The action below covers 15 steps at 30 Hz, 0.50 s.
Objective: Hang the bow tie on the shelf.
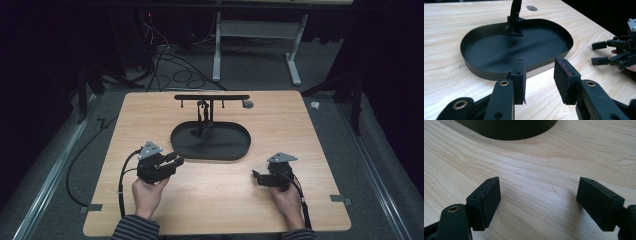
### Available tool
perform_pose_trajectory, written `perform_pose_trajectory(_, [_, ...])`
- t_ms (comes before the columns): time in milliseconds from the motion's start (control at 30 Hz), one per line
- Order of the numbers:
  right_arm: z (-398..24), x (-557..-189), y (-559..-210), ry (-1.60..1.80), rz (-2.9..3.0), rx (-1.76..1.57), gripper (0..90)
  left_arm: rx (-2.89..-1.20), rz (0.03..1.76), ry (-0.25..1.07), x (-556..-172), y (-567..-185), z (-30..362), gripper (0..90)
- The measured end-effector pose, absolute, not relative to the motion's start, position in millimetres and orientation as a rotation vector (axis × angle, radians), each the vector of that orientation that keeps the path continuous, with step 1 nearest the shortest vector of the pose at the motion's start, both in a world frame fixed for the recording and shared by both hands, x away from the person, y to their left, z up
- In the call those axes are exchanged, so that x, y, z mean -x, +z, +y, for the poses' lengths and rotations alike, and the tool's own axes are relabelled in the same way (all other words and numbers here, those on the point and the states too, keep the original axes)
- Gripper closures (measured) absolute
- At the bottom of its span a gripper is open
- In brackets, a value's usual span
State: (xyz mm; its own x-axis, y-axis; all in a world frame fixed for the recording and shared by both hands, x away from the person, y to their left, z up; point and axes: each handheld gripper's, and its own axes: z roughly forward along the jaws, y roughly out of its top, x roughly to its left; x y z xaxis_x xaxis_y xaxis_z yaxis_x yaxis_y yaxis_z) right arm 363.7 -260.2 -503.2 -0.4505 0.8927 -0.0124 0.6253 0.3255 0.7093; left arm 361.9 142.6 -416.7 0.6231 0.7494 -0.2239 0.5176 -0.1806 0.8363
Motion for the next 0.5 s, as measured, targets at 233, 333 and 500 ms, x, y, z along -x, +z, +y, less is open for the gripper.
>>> perform_pose_trajectory(233, [-260.2,-363.7,-503.2,0.903,2.194,-1.343,20.7,-1.862,1.019,0.276,-362.5,-423.3,138.0,62.4])
perform_pose_trajectory(333, [-260.3,-363.7,-503.2,0.903,2.194,-1.343,20.7,-1.865,1.020,0.275,-362.1,-424.8,137.1,62.3])
perform_pose_trajectory(500, [-260.2,-363.6,-503.2,0.903,2.194,-1.343,20.7,-1.872,1.026,0.260,-362.5,-429.6,135.3,62.2])
